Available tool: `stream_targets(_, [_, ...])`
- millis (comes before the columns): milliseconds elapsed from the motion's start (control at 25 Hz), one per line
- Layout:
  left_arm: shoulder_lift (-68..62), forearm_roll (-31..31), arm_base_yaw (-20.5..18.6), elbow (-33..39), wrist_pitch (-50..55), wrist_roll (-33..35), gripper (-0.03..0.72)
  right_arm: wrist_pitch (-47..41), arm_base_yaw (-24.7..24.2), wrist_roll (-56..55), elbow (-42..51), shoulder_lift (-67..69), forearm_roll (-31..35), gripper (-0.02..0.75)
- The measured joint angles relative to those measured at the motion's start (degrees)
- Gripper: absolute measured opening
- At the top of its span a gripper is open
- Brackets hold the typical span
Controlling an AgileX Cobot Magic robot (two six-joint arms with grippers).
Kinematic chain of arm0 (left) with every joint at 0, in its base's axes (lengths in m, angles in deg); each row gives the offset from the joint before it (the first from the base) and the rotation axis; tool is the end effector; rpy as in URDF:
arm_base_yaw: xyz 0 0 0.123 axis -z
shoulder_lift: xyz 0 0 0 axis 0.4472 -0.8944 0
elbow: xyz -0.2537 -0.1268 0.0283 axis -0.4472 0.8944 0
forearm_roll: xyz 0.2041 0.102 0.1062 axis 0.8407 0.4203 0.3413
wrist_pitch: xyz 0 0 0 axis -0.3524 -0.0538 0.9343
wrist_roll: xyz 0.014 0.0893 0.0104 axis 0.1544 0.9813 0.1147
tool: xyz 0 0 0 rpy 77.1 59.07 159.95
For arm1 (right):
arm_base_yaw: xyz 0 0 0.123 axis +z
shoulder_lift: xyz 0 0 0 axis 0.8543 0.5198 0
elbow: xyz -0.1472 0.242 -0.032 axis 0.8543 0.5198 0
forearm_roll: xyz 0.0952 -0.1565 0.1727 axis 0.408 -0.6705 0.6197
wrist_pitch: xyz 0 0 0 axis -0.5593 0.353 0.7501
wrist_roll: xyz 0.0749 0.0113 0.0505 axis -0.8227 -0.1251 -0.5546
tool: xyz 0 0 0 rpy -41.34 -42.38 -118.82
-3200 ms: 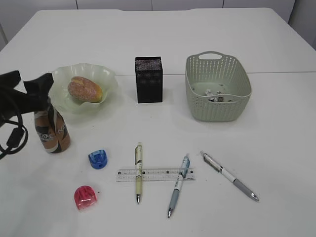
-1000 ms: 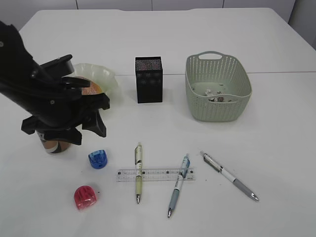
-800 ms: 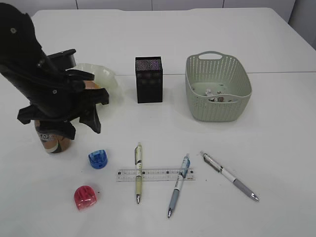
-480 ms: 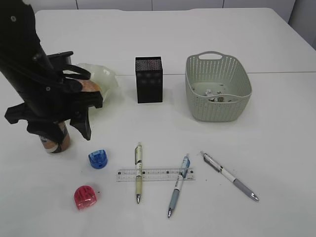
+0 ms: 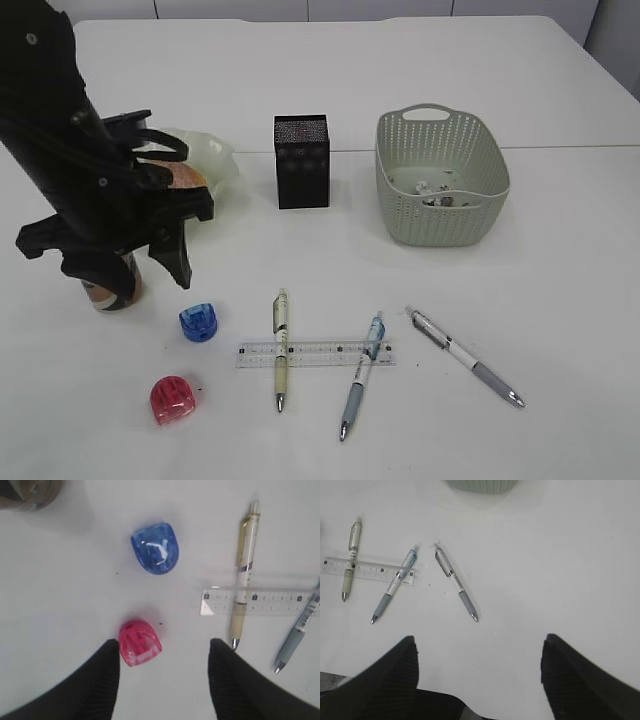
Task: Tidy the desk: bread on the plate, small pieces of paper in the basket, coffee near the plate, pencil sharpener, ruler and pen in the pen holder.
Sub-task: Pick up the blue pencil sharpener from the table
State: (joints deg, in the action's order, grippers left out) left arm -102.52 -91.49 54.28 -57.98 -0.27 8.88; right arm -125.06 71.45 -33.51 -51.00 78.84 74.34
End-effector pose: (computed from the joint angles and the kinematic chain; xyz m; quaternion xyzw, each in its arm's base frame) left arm 0.3000 -0.1689 0.2208 -0.0623 0.9915 -0.0989 0.0564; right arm 0.1948 0.0464 0.3821 -0.0642 0.9663 0.0512 0.2441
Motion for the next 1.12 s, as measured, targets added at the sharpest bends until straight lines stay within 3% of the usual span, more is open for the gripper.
stream_targets(320, [-3.82,0.7,0.83,-0.61,-0.29,-0.24,0.42,0.0,0.0,0.0,0.0,0.0,0.0,0.561])
stream_targets(720, [-9.85,2.38,1.96,-7.43,0.42,-1.82,0.421,0.0,0.0,0.0,0.0,0.0,0.0,0.561])
stream_targets(1120, [-13.56,4.74,1.96,-8.12,0.86,-8.3,0.421,0.0,0.0,0.0,0.0,0.0,0.0,0.561])
